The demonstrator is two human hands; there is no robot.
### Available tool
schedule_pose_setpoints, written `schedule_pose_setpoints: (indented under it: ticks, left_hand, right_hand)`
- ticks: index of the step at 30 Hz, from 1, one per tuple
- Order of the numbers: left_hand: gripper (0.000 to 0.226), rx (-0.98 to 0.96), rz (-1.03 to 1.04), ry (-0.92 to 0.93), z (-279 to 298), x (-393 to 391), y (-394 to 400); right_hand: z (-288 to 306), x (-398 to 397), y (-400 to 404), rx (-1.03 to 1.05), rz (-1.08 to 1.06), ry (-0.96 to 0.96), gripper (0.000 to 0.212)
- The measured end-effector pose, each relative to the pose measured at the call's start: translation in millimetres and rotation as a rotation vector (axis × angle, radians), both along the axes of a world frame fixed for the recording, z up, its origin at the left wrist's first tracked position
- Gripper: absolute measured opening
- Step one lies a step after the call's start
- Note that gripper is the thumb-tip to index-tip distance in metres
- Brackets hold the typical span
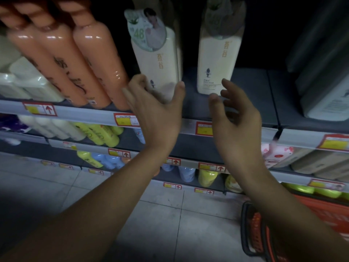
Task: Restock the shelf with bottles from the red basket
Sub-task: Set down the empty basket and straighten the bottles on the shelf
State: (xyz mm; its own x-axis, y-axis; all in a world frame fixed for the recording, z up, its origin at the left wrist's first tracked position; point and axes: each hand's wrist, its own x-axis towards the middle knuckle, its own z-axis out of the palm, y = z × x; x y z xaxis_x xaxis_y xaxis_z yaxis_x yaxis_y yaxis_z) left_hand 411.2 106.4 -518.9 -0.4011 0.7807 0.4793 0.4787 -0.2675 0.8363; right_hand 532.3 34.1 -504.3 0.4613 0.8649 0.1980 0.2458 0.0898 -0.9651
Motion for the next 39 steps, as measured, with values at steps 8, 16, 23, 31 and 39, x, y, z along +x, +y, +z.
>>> schedule_pose_setpoints:
  ticks: [8, 16, 23, 31, 39]
  left_hand:
    - [0.033, -0.118, -0.572, -0.122, 45, 97, -76]
    - [0.038, -0.211, -0.732, -0.136, 63, 209, -109]
    - [0.079, -0.187, -0.446, -0.092, 33, 263, -90]
    - [0.069, -0.175, -0.381, -0.12, 9, 279, -73]
    - [0.07, -0.15, -0.374, -0.127, 11, 291, -64]
  right_hand:
    - [45, 55, -48, 0.132, -0.194, 0.072, 0.034]
    - [64, 161, -105, 0.071, -0.341, 0.025, 0.034]
    - [35, 236, -117, 0.029, -0.385, -0.033, 0.04]
    - [27, 253, -96, 0.067, -0.28, -0.044, 0.041]
    - [27, 262, -84, 0.056, -0.265, -0.057, 0.041]
